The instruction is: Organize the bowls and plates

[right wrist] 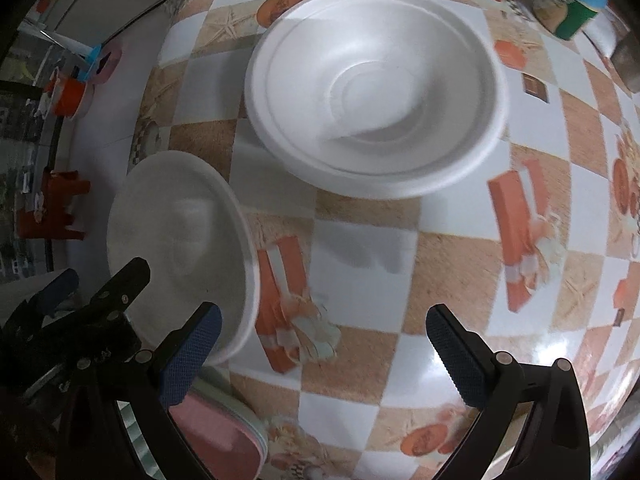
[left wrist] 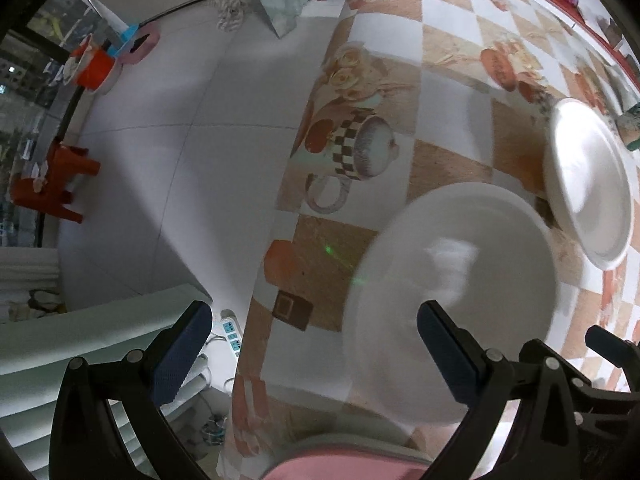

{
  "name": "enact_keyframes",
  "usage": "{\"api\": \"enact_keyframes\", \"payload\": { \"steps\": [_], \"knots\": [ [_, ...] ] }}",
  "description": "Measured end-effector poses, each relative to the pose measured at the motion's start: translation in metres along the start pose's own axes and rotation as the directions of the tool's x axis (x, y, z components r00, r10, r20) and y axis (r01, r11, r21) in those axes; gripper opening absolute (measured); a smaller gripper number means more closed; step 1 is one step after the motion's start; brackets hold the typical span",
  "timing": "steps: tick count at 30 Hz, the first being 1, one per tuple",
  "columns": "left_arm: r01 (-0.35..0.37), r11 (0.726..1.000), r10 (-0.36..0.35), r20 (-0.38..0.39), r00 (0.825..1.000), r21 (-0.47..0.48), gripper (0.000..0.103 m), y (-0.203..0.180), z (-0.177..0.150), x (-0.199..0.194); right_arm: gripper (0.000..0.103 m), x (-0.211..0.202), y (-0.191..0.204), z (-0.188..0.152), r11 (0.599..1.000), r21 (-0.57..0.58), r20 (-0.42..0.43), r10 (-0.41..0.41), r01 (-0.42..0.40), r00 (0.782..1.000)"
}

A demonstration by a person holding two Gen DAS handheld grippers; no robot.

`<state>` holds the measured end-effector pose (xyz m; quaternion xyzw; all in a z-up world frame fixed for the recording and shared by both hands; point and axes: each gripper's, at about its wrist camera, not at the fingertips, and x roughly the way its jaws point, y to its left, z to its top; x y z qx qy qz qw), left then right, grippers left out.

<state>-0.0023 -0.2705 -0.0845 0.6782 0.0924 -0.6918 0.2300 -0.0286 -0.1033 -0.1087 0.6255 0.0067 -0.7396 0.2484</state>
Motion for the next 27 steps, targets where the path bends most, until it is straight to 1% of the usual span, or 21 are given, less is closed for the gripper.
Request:
{"api": "enact_keyframes", "payload": {
  "steps": [3,5,8,9,10,11,12,13,14,15,17,18,19,20,21,24,27],
  "knots": [
    [-0.02,1.0,0.02,-0.004,1.0,0.015,0.102,-0.003,0.002,0.009,0.103,0.008,0.003,0.004,1.0,-0.002,-0.009,-0.014,0.014,1.0],
    [-0.02,1.0,0.021,-0.012,1.0,0.023,0.098,-0.008,0.001,0.012,0.103,0.012,0.005,0.005,1.0,-0.007,-0.011,-0.025,0.025,1.0],
    [0.005,0.999,-0.004,-0.031,1.0,0.033,0.086,-0.014,0.002,0.018,0.103,0.017,0.008,0.005,1.0,-0.014,-0.006,-0.019,0.019,1.0],
    [0.015,0.999,-0.014,-0.034,0.999,0.036,0.079,-0.017,0.001,0.019,0.102,0.018,0.009,0.004,1.0,-0.018,-0.002,-0.017,0.017,1.0],
    [0.028,0.999,-0.027,-0.037,0.999,0.04,0.072,-0.019,0.0,0.019,0.092,0.018,0.008,0.004,1.0,-0.022,0.0,-0.012,0.012,1.0],
    [0.037,0.998,-0.035,-0.037,0.999,0.042,0.069,-0.022,-0.002,0.019,0.083,0.019,0.008,0.004,1.0,-0.024,-0.003,0.014,-0.014,1.0],
    [0.046,0.998,-0.045,-0.034,0.998,0.044,0.061,-0.024,-0.003,0.019,0.082,0.019,0.01,0.003,0.999,-0.023,0.0,0.028,-0.028,1.0],
    [0.061,0.997,-0.059,-0.032,0.998,0.046,0.05,-0.027,-0.005,0.018,0.076,0.018,0.011,0.002,0.999,-0.029,0.003,0.036,-0.036,0.999],
    [0.074,0.996,-0.072,-0.033,0.997,0.052,0.045,-0.033,-0.007,0.016,0.067,0.017,0.013,0.002,0.998,-0.035,0.005,0.059,-0.058,0.998],
    [0.08,0.995,-0.078,-0.034,0.996,0.06,0.039,-0.036,-0.008,0.015,0.061,0.017,0.014,0.002,0.996,-0.037,0.0,0.084,-0.084,0.996],
    [0.053,0.995,-0.051,-0.026,0.998,0.088,0.039,-0.047,-0.011,0.01,0.039,0.019,0.015,0.003,0.99,-0.029,-0.021,0.139,-0.14,0.99],
    [0.055,0.993,-0.053,-0.027,0.998,0.1,0.037,-0.052,-0.013,0.009,0.036,0.02,0.015,0.003,0.987,-0.024,-0.029,0.16,-0.161,0.987],
    [0.067,0.992,-0.063,-0.034,0.997,0.11,0.036,-0.058,-0.015,0.008,0.029,0.02,0.016,0.002,0.985,-0.023,-0.033,0.17,-0.171,0.985],
    [0.065,0.99,-0.06,-0.038,0.997,0.122,0.035,-0.065,-0.019,0.007,0.018,0.021,0.014,0.001,0.984,-0.025,-0.038,0.173,-0.174,0.984],
    [0.06,0.989,-0.055,-0.04,0.998,0.136,0.035,-0.071,-0.023,0.005,0.015,0.02,0.013,0.001,0.986,-0.031,-0.041,0.165,-0.166,0.985],
    [0.073,0.98,-0.063,-0.057,0.996,0.185,0.035,-0.098,-0.04,0.001,0.015,0.019,0.001,-0.004,0.989,-0.03,-0.049,0.146,-0.148,0.988],
    [0.1,0.972,-0.085,-0.077,0.993,0.214,0.035,-0.123,-0.056,-0.001,0.015,0.014,-0.017,-0.015,0.991,-0.037,-0.061,0.124,-0.126,0.99]
  ]
}}
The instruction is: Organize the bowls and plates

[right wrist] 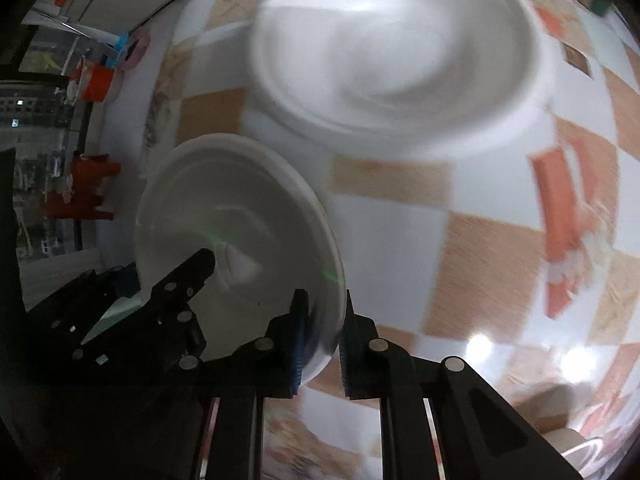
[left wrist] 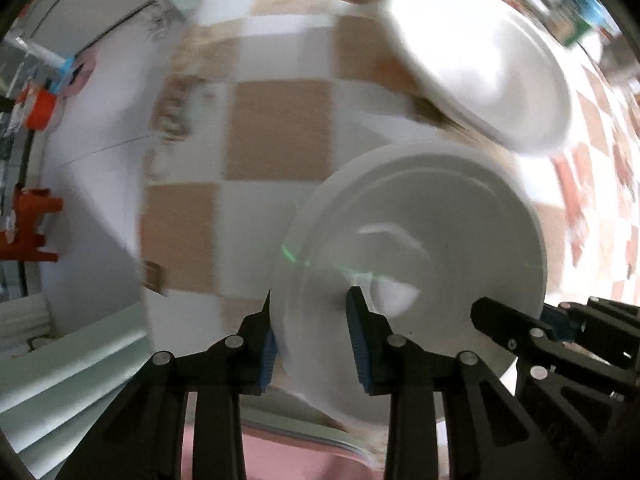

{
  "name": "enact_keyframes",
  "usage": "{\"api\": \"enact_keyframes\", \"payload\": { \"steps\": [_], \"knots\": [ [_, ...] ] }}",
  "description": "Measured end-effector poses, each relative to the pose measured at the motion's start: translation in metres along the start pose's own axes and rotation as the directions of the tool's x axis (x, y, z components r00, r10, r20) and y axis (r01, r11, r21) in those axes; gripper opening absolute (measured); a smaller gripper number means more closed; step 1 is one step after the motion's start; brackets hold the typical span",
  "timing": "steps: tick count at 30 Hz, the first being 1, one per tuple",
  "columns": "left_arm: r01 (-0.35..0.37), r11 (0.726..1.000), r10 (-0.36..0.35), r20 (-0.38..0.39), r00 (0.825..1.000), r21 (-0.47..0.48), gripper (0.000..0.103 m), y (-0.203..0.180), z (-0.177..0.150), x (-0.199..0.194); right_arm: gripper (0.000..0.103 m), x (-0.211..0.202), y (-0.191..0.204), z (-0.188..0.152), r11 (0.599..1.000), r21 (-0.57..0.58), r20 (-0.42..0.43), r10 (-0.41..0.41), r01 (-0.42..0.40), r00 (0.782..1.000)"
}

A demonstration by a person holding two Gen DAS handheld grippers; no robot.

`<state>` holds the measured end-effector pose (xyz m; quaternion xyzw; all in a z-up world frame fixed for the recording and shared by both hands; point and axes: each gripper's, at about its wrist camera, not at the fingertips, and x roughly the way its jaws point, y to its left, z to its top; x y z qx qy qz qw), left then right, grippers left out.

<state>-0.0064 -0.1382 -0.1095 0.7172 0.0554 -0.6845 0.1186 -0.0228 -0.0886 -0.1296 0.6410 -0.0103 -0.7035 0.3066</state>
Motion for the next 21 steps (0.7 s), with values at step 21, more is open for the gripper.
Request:
{"api": "enact_keyframes", "payload": {
  "steps": [21],
  "knots": [
    [0.021,0.996,-0.021,0.004,1.0,0.09,0.035,-0.131,-0.057,-0.018,0.018,-0.032,-0.098,-0.064,0.997,0.055,-0.034,-0.059,0.061,0.998]
  ]
}}
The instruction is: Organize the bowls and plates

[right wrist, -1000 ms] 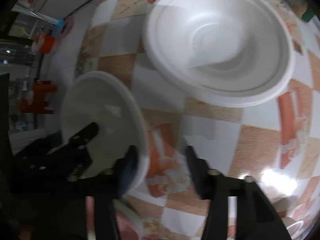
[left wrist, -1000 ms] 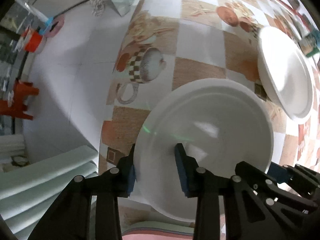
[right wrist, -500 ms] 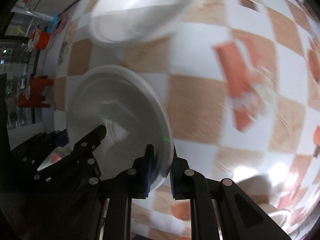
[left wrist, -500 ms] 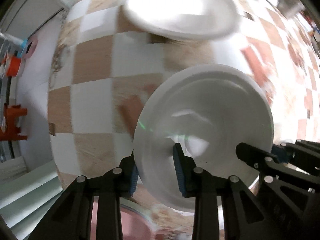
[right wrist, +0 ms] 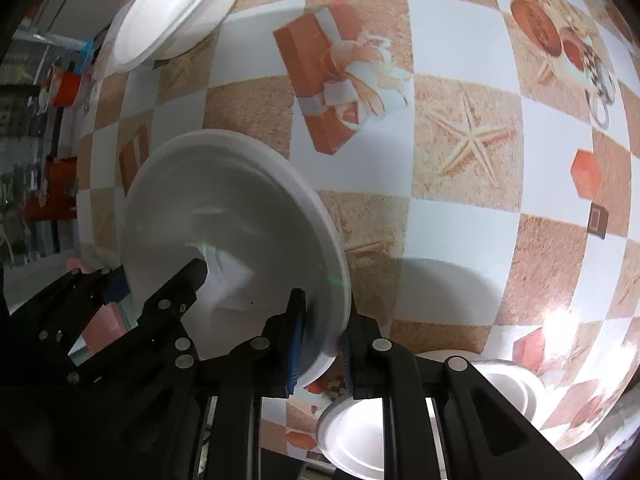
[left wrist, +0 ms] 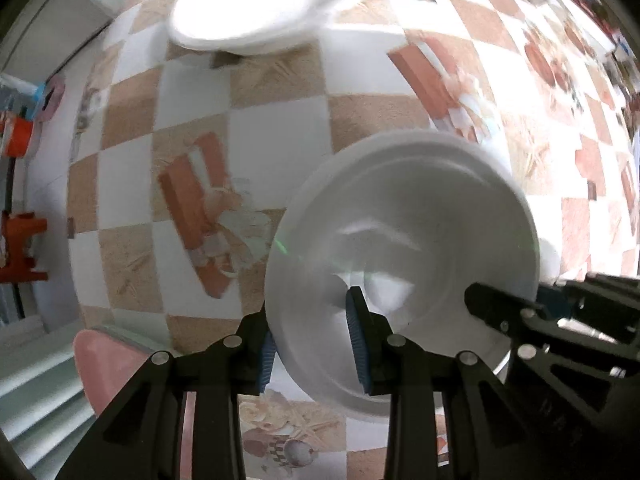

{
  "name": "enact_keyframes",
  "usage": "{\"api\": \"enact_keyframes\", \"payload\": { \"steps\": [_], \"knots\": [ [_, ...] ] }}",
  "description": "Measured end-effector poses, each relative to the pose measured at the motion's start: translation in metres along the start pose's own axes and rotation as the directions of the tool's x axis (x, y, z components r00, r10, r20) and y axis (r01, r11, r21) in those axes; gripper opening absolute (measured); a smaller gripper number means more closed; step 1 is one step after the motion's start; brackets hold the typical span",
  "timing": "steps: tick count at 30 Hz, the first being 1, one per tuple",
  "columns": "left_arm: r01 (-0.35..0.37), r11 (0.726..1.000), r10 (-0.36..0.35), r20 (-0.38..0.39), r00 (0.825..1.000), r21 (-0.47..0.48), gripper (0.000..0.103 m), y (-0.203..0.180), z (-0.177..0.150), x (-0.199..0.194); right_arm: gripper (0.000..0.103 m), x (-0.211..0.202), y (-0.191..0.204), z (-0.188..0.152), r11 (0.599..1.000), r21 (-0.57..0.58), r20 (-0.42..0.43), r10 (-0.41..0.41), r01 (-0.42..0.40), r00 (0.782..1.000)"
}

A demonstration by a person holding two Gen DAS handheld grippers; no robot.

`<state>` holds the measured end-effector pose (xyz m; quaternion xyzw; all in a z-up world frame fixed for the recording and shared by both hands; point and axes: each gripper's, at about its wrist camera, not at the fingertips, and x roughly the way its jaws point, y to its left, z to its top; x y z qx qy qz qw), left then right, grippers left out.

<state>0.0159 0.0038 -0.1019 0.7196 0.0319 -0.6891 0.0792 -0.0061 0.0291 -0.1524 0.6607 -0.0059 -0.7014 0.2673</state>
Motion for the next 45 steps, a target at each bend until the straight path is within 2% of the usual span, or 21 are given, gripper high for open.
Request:
{"api": "enact_keyframes", "payload": {
  "steps": [1,3,6,11,16,19,24,29,36,45],
  "knots": [
    [-0.001,1.0,0.001,0.009,1.0,-0.007,0.035,0.02,0.002,-0.004,0.018,0.0,0.007,-0.001,1.0,-0.008,0.002,0.009,-0.009,1.0],
    [-0.003,1.0,0.004,0.022,1.0,-0.019,0.035,0.026,-0.001,-0.011,0.018,-0.003,0.018,-0.003,0.999,-0.02,0.009,0.03,-0.03,0.999],
    [-0.011,1.0,0.012,0.037,0.999,-0.023,0.035,0.032,-0.009,-0.023,0.018,-0.013,0.012,-0.015,0.999,-0.024,0.02,0.048,-0.048,0.999],
    [0.011,1.0,-0.011,0.051,0.999,0.006,0.035,0.017,-0.017,-0.043,0.018,-0.037,-0.003,-0.029,0.998,-0.018,0.036,0.058,-0.058,0.998],
    [0.042,0.994,-0.047,0.045,0.998,0.103,0.035,-0.009,-0.026,-0.056,0.018,-0.056,-0.025,-0.048,0.999,0.027,0.05,0.045,-0.047,0.998],
    [0.064,0.981,-0.071,0.031,0.997,0.184,0.035,-0.033,-0.034,-0.066,0.018,-0.069,-0.043,-0.057,0.996,0.074,0.067,0.035,-0.04,0.997],
    [0.1,0.937,-0.106,0.0,0.994,0.334,0.035,-0.083,-0.039,-0.076,0.018,-0.082,-0.076,-0.08,0.984,0.174,0.092,0.014,-0.03,0.996],
    [0.119,0.896,-0.121,-0.023,0.992,0.428,0.035,-0.104,-0.036,-0.075,0.018,-0.087,-0.106,-0.099,0.968,0.248,0.091,0.005,-0.027,0.996],
    [0.125,0.869,-0.101,-0.076,0.992,0.478,0.035,-0.116,-0.048,-0.068,0.018,-0.081,-0.128,-0.122,0.954,0.298,0.063,0.007,-0.025,0.998],
    [0.134,0.871,-0.096,-0.105,0.99,0.473,0.035,-0.115,-0.045,-0.056,0.018,-0.072,-0.137,-0.13,0.952,0.305,0.032,0.004,-0.014,0.999]
  ]
}}
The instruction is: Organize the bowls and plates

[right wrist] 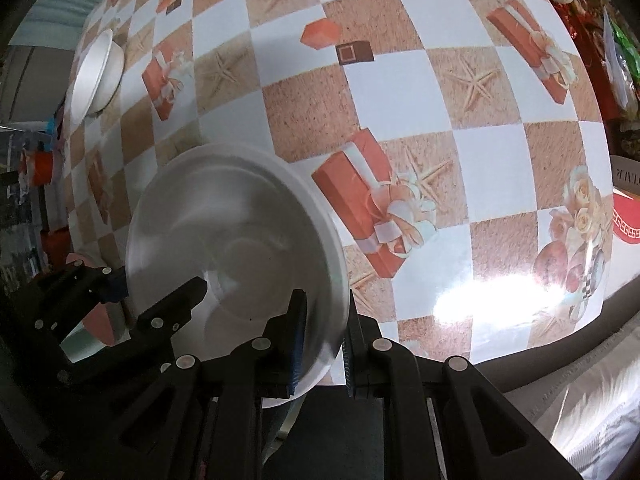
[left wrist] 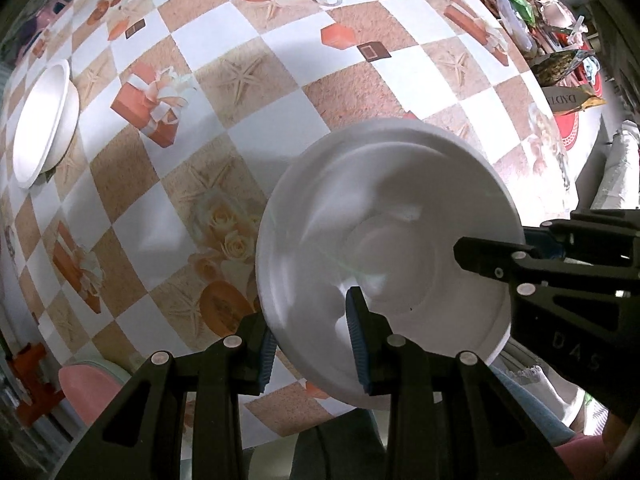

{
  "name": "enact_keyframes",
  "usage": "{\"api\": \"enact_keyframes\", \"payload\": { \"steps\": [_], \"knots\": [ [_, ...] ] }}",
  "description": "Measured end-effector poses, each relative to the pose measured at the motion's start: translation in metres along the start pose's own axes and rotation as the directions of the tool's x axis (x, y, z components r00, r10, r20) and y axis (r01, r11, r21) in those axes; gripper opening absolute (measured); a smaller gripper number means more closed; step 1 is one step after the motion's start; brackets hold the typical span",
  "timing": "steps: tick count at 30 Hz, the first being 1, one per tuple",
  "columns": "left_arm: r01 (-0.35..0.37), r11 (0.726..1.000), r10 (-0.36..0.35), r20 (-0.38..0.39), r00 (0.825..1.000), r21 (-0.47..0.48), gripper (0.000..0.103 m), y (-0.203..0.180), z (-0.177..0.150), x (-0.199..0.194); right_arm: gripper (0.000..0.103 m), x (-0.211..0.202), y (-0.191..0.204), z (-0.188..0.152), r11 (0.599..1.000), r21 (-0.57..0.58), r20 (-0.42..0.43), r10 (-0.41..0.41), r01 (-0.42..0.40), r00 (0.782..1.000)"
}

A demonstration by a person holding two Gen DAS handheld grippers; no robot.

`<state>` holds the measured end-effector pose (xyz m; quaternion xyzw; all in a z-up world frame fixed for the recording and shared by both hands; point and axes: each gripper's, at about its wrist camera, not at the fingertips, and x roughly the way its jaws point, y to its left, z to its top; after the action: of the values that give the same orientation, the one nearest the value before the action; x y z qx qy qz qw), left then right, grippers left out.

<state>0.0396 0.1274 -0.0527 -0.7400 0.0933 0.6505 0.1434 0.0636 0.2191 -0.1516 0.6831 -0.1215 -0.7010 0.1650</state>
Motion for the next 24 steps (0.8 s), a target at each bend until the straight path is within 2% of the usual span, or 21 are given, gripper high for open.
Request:
{"api": "enact_keyframes", "payload": {
  "steps": [6,8,10,13,15,24],
  "knots": [
    [0.003,1.0,-0.003,0.01,1.0,-0.012,0.037,0.007,0.001,0.001,0.018,0.005,0.014,0.006,1.0,-0.018,0.007,-0.013,0.013,1.0],
    [0.0,1.0,0.0,0.014,1.0,-0.015,0.044,0.011,-0.001,0.0,0.018,0.006,0.018,0.005,1.0,-0.02,0.005,-0.014,0.014,1.0],
    [-0.002,1.0,0.002,0.022,1.0,-0.024,0.06,0.016,-0.002,-0.002,0.018,0.007,0.02,0.005,1.0,-0.021,0.008,-0.02,0.02,1.0],
    [0.001,0.999,0.0,0.034,0.999,-0.04,0.072,0.026,-0.005,-0.007,0.018,0.008,0.02,0.003,0.999,-0.018,0.01,-0.034,0.035,0.999],
    [0.006,0.998,-0.004,0.04,0.999,-0.057,0.076,0.033,-0.007,-0.01,0.018,0.008,0.018,0.002,0.999,-0.013,0.009,-0.044,0.044,0.999],
    [0.03,0.988,-0.02,0.067,0.998,-0.153,0.079,0.075,-0.018,-0.023,0.018,0.001,0.014,0.003,0.998,0.004,0.026,-0.064,0.063,0.998]
  ]
}}
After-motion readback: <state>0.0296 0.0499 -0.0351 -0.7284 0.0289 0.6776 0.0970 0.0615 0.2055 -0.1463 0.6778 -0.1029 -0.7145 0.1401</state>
